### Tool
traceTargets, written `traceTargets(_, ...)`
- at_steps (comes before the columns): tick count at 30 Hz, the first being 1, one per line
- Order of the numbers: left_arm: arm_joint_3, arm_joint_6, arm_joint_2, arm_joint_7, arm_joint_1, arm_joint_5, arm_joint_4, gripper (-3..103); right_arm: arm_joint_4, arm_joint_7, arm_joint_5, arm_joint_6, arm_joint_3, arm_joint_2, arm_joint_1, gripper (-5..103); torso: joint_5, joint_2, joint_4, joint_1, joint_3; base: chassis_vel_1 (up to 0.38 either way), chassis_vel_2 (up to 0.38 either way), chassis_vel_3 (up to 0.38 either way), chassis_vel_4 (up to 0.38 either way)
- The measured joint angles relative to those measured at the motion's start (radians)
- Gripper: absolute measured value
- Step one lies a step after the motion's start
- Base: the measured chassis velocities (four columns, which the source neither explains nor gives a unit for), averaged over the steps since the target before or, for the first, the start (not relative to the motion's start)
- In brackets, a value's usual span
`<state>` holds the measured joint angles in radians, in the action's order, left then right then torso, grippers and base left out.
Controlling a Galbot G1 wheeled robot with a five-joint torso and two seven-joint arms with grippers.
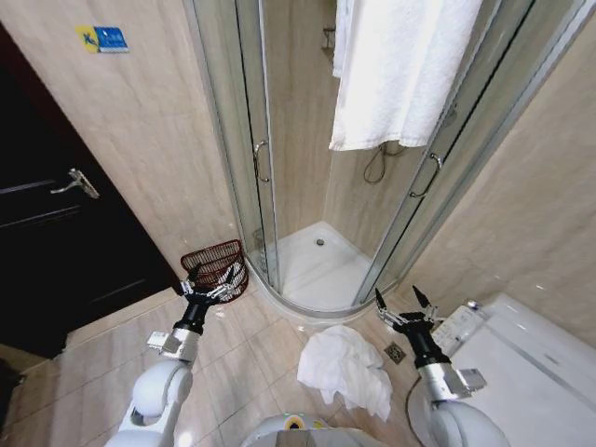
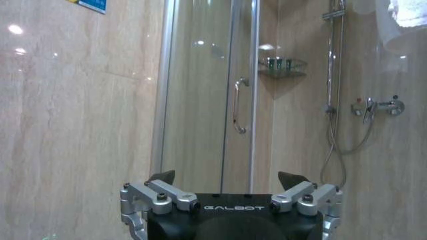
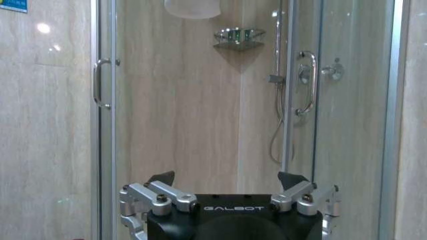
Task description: Discard the used towel into the hamper.
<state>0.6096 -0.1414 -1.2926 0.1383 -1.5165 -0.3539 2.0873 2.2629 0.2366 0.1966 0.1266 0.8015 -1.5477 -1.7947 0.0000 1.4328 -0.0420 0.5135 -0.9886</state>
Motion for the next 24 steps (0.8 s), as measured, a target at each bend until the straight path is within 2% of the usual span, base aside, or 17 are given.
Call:
traceTargets(8, 0.001, 0.000, 0.001, -0.002, -0.006, 0.002, 0.006, 100, 0.005, -0.001, 0.004, 0.000, 0.003, 0.001, 0.001, 100, 0.0000, 0.044, 0.0000, 0.020, -0.024, 0.000, 0.000, 0.000, 0.000)
traceTargets(24, 0.007, -0.004, 0.011, -0.013, -0.002, -0.013, 0.013, 100, 0.081, -0.015, 0.056, -0.045, 0.025, 0.036, 0.000, 100, 0.0000, 0.045, 0.0000, 0.021, -0.025, 0.000, 0.000, 0.000, 0.000)
